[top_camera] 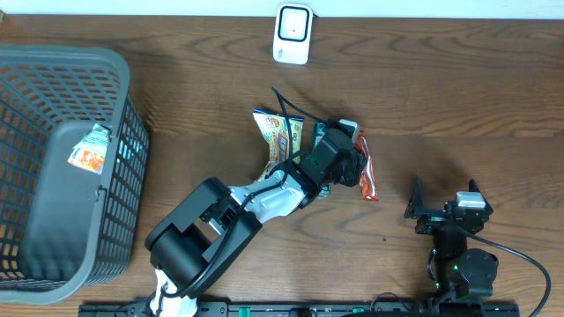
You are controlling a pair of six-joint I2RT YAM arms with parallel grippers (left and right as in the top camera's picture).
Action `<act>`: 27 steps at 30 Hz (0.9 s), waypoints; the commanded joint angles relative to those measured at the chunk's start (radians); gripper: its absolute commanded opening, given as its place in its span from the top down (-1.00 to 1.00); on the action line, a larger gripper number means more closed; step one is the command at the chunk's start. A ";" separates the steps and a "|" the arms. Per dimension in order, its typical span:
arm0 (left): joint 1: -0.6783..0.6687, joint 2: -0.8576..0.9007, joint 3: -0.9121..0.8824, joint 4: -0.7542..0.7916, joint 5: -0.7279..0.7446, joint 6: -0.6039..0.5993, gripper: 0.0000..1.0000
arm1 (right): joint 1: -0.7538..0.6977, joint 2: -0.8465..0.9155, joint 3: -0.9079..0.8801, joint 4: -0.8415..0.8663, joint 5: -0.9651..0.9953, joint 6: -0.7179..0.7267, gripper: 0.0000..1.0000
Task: Scan the item barcode
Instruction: 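Carry the red bar to the table right of the teal bottle, then release the red bar and withdraw the left gripper toward the basket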
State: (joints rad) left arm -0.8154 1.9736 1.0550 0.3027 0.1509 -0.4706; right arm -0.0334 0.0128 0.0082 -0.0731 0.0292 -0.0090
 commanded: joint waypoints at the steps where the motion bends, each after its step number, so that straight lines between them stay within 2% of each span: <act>1: 0.000 -0.026 -0.002 -0.010 -0.010 0.006 -0.21 | 0.009 -0.006 0.000 -0.006 -0.002 -0.007 -0.99; 10: 0.001 -0.076 -0.002 -0.061 -0.010 0.008 -0.33 | 0.009 -0.006 0.000 -0.006 -0.002 -0.007 -0.99; 14: 0.002 -0.094 -0.002 -0.072 -0.011 0.026 -0.47 | 0.009 -0.006 0.000 -0.006 -0.002 -0.007 -0.99; 21: 0.012 -0.161 -0.002 -0.147 -0.015 0.034 -0.53 | 0.009 -0.006 0.000 -0.006 -0.002 -0.007 -0.99; 27: 0.036 -0.229 -0.002 -0.225 -0.014 0.034 -0.90 | 0.009 -0.006 0.000 -0.006 -0.002 -0.007 -0.99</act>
State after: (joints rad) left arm -0.7940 1.7882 1.0550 0.0975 0.1497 -0.4435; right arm -0.0334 0.0124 0.0082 -0.0731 0.0292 -0.0090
